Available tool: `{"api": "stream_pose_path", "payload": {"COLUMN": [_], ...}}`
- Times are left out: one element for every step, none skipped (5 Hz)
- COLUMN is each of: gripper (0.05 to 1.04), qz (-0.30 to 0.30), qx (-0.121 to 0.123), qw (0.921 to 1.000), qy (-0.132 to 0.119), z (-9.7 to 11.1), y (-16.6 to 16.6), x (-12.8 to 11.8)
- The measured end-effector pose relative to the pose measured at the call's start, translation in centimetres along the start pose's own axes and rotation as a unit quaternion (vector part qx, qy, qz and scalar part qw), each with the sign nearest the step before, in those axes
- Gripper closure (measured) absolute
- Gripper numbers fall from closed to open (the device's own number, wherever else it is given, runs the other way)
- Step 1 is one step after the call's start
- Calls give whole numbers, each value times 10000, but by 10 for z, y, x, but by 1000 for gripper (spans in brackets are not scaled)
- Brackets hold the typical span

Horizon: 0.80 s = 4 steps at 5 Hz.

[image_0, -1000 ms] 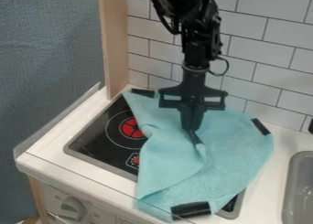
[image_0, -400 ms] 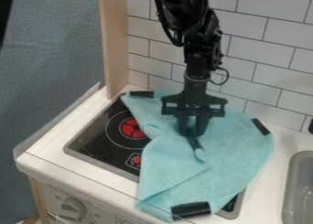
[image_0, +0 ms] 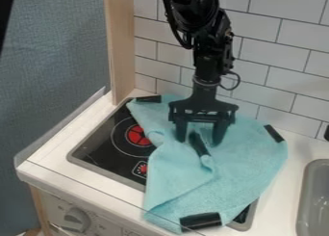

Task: Fold the cloth from bottom left to top right

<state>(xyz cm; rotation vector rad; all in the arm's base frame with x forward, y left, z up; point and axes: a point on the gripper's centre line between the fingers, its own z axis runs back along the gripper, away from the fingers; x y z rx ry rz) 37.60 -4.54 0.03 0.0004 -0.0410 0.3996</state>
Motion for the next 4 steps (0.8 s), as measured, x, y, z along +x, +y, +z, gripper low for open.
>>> {"api": "stream_pose_path", "payload": {"gripper": [73, 84, 84, 84], "qz": [-2, 14, -48, -61], "qx": [-219, -350, -583, -597], "qw": [9996, 9993, 9973, 9970], "qy": [-192, -131, -447, -491], "z": [26, 44, 78, 82], "y": [-2, -1, 0, 1], "x": [5, 2, 7, 8]}}
